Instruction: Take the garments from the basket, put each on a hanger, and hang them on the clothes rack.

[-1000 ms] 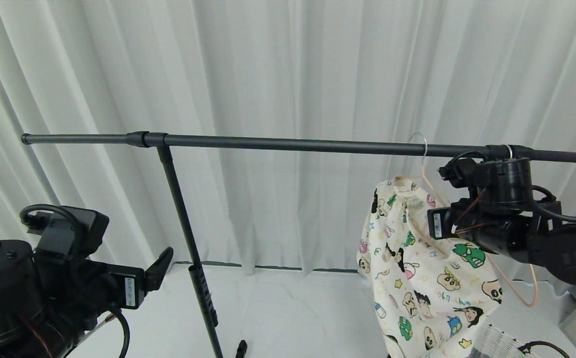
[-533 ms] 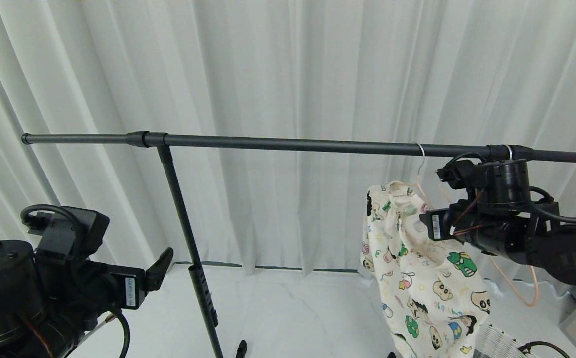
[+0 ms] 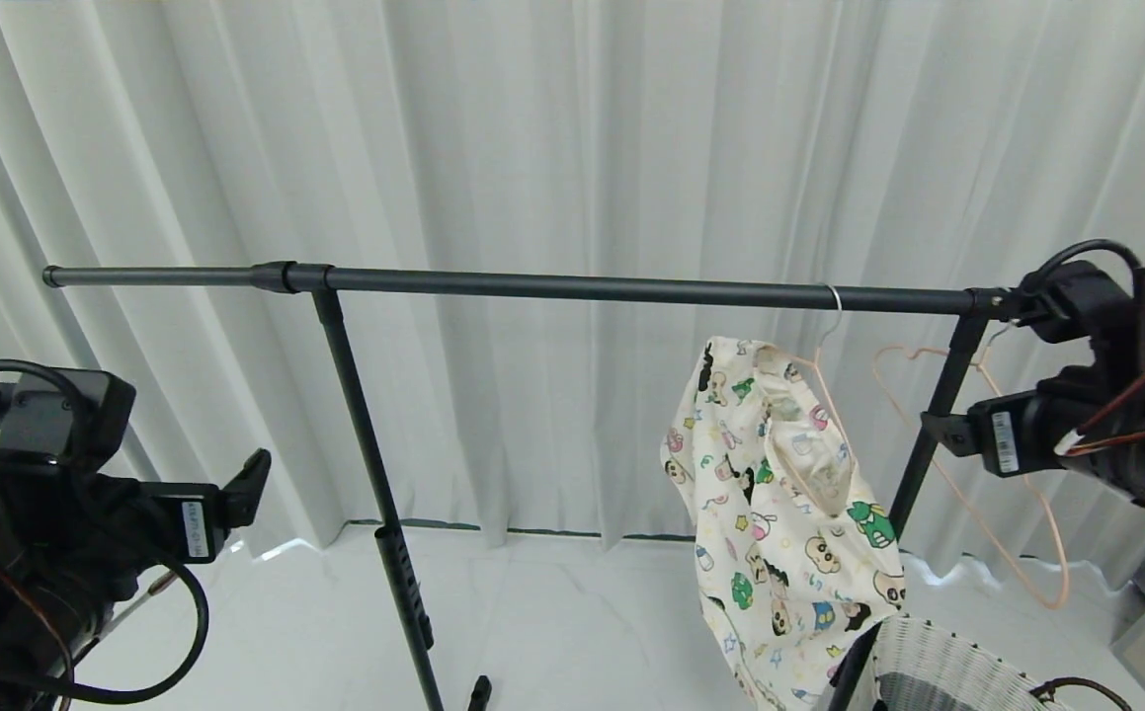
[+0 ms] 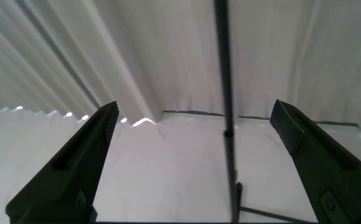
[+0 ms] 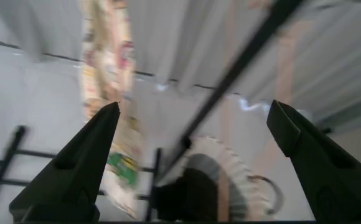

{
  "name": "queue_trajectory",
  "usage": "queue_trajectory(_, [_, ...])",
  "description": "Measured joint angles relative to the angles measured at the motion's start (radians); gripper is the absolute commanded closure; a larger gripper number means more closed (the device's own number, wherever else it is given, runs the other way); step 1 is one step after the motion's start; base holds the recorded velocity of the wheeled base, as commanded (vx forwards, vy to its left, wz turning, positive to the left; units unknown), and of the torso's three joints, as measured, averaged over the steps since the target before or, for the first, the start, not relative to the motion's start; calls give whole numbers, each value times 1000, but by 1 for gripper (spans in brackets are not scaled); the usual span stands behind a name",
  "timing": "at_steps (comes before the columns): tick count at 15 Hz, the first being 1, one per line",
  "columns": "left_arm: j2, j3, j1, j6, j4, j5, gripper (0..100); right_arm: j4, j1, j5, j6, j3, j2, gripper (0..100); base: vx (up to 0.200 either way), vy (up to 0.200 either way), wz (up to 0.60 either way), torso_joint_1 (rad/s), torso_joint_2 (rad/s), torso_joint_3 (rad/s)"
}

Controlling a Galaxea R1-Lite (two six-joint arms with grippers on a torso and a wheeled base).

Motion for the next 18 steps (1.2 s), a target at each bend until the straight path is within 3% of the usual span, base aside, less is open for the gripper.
queue_trajectory(2, [-11,-4,48,29,0,0,0,80,-15,-48,-24,3,-76,0,0,0,0,0,0,0])
queue_trajectory(4, [-19,-6,62,34,0,0,0,85,-41,-63,-32,7,-117,0,0,0,0,0,0,0])
queue_trajectory(8, [-25,-5,67,49,1,-1,0,85,-80,-64,-33,11,-141,0,-200,0,0,11,-1,2])
queue_trajectory(18, [-26,4,67,47,1,-2,0,82,-84,-65,-33,60,-148,0,-200,0,0,0,1,3])
